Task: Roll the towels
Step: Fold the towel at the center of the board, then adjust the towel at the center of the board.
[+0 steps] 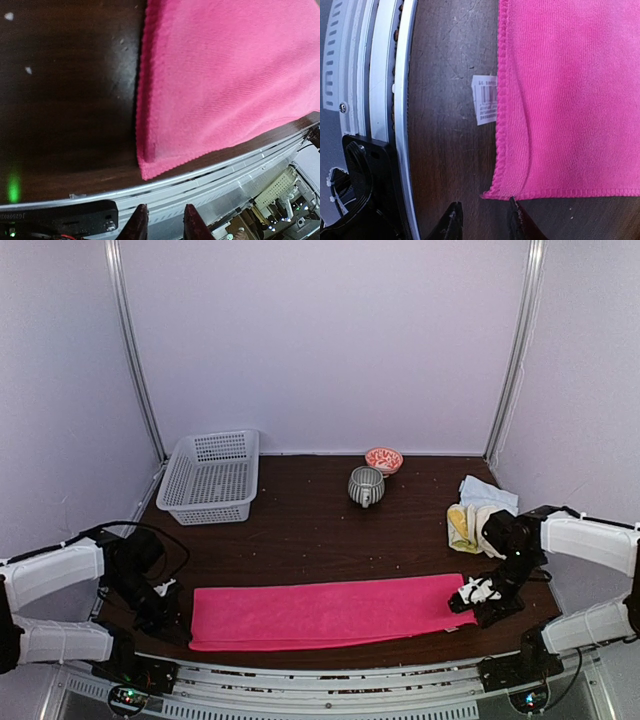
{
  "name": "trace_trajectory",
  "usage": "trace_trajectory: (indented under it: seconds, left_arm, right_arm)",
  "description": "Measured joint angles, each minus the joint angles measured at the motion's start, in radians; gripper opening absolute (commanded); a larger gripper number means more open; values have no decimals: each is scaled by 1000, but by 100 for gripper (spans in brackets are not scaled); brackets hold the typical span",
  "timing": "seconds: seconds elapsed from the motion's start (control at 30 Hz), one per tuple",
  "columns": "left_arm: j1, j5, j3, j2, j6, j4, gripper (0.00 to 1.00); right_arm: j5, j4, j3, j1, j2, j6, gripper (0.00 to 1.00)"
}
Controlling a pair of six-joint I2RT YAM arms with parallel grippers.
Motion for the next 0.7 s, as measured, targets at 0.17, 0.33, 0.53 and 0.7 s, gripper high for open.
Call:
trace_trajectory:
  seconds: [0.17, 0.33, 0.53, 0.7]
  left_arm:
    - [-1, -55, 174, -17, 0, -109, 22]
    - [-1, -95, 334, 82, 19, 4, 0]
    - [-27, -193, 330, 174, 19, 277, 0]
    - [-77, -269, 261, 226, -6, 418, 0]
  right_arm:
    - [17, -75, 95, -3, -25, 34, 32]
    - [-30, 24, 214, -13, 14, 193, 27]
    - [-49, 252, 219, -13, 121, 462, 24]
    - [-29, 377, 166, -14, 142, 600, 24]
